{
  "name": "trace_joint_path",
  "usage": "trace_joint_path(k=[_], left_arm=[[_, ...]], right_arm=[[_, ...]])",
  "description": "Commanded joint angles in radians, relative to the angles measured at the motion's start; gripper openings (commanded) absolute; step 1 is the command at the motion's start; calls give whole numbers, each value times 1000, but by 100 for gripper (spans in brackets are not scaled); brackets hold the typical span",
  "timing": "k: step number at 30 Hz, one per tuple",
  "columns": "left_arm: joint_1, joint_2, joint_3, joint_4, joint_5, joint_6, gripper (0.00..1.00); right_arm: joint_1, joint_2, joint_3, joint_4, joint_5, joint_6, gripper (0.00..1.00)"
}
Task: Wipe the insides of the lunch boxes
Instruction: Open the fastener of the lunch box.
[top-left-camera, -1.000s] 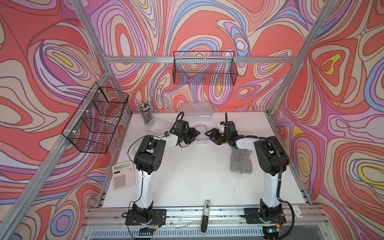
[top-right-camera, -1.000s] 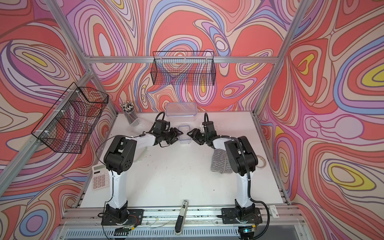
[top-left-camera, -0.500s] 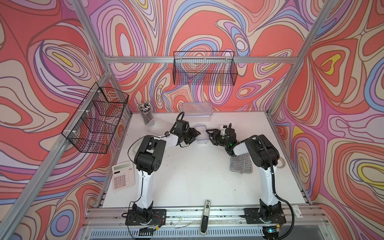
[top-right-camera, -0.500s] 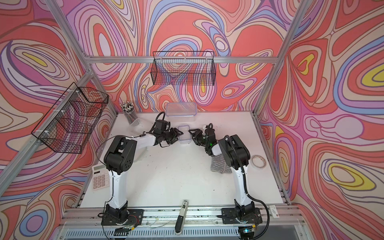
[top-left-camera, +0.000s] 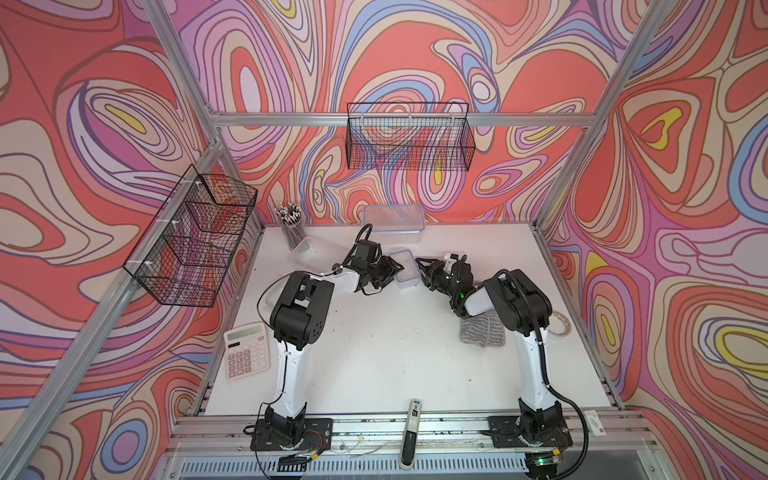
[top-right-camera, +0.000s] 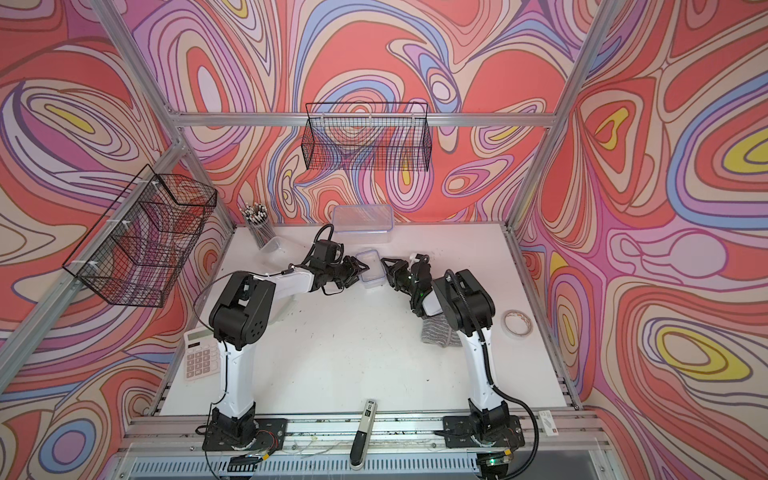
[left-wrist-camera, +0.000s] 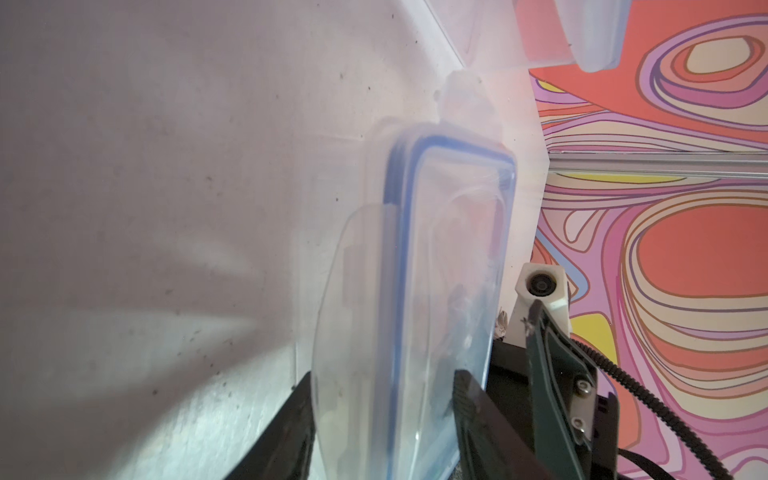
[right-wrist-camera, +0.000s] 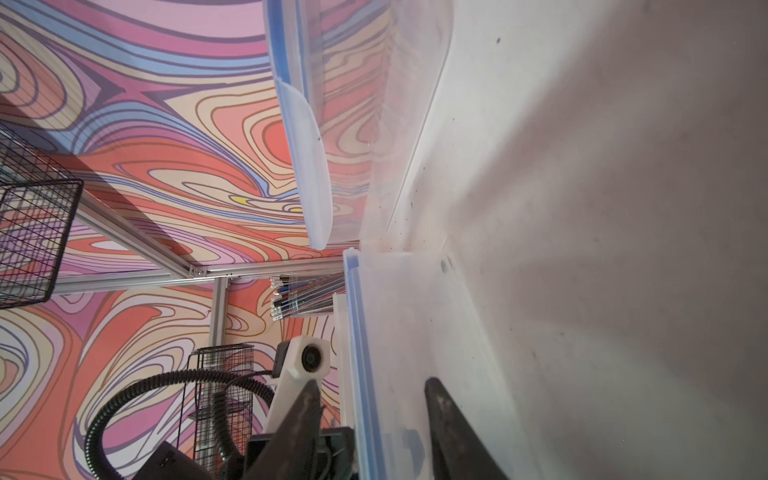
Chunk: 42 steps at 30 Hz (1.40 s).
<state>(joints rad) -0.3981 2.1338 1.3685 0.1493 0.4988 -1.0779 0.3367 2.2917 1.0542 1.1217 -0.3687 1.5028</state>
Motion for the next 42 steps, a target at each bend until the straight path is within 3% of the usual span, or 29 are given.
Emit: trace_joint_path(k=[1,25,35,42], left_arm=[[-15,-2,9,-64,-14,1,53],[-19,12,36,-101,-29,16,52],[7,24,43,-101,-25,18,51],[28,29,64,-117,-23,30,52]], right_arm=[[16,33,0,113,26,71,36],[31,16,-61,104,48,66,3],[60,-96,-123,-81,64,-71,2],[109,-116,-140,-133,89,-92,14]])
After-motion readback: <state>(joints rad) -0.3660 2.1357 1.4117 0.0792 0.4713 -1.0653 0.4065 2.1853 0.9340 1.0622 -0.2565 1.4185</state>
